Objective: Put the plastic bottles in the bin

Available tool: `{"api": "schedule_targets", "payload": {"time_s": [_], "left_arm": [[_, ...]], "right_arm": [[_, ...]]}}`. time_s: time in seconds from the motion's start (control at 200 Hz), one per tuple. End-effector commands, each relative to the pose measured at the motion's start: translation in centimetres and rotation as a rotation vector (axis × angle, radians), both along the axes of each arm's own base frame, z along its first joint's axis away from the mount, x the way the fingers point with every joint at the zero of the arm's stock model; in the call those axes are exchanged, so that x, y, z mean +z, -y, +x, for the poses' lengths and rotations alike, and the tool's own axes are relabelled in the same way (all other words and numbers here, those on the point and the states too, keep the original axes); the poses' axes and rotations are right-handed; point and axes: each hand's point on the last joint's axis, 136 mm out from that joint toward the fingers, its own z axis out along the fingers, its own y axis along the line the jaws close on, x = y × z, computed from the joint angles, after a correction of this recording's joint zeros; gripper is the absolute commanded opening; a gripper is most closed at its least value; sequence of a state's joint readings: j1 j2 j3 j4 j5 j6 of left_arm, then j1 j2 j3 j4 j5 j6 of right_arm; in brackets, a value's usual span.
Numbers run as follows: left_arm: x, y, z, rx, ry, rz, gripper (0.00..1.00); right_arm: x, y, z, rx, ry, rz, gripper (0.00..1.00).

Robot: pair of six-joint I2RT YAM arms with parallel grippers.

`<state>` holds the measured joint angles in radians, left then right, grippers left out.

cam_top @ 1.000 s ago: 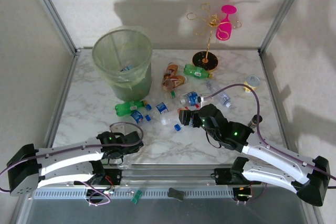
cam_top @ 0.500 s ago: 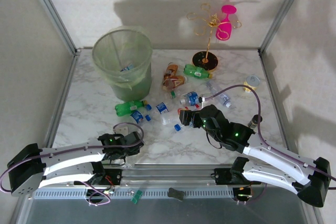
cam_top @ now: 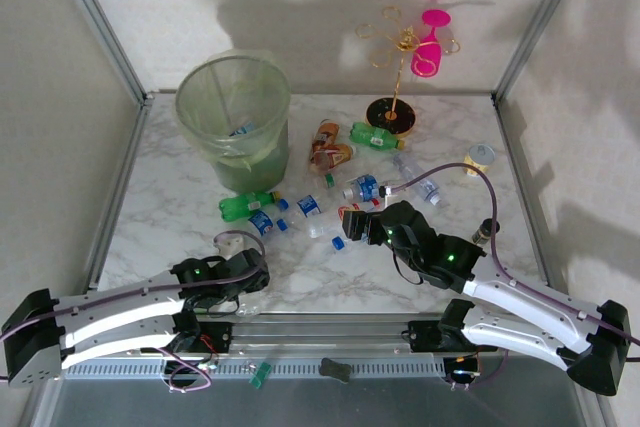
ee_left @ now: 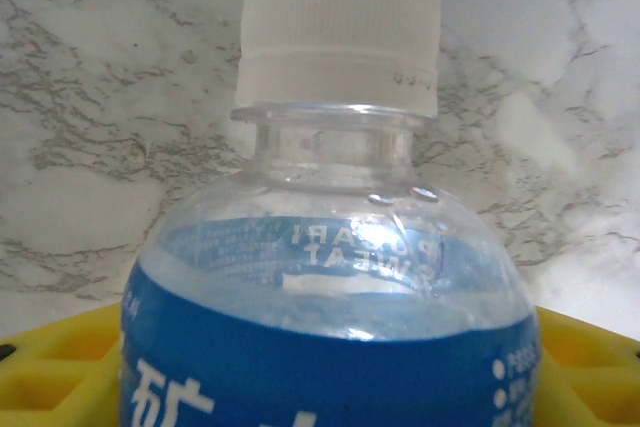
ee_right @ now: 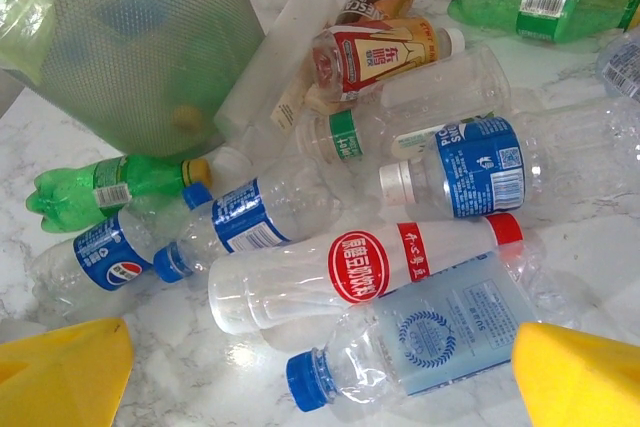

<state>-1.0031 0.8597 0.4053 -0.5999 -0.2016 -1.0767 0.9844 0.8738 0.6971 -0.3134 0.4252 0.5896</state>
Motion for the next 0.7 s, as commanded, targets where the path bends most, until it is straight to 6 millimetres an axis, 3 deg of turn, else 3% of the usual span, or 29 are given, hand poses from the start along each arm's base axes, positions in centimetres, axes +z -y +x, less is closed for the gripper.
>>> {"api": "schedule_targets", "payload": {"time_s": [0.0, 0.33, 0.696], "left_arm": [[2.7, 1.4, 1.2, -0.029, 0.074, -0.058, 0.46], [10.6, 4.7, 2.9, -0.132, 0.274, -0.227, 0.44], [15.4, 5.6, 4.2, -0.200, 0.436, -0.253, 0.39]], "right_arm": [[0.2, 0.1, 0.0, -0.010, 0.010, 0.022, 0.98], [0.7, -0.7, 0.0, 0.017, 0.008, 0.041, 0.98], [2.6, -2.7, -0.4, 0.103, 0.024, 0.120, 0.98]]}}
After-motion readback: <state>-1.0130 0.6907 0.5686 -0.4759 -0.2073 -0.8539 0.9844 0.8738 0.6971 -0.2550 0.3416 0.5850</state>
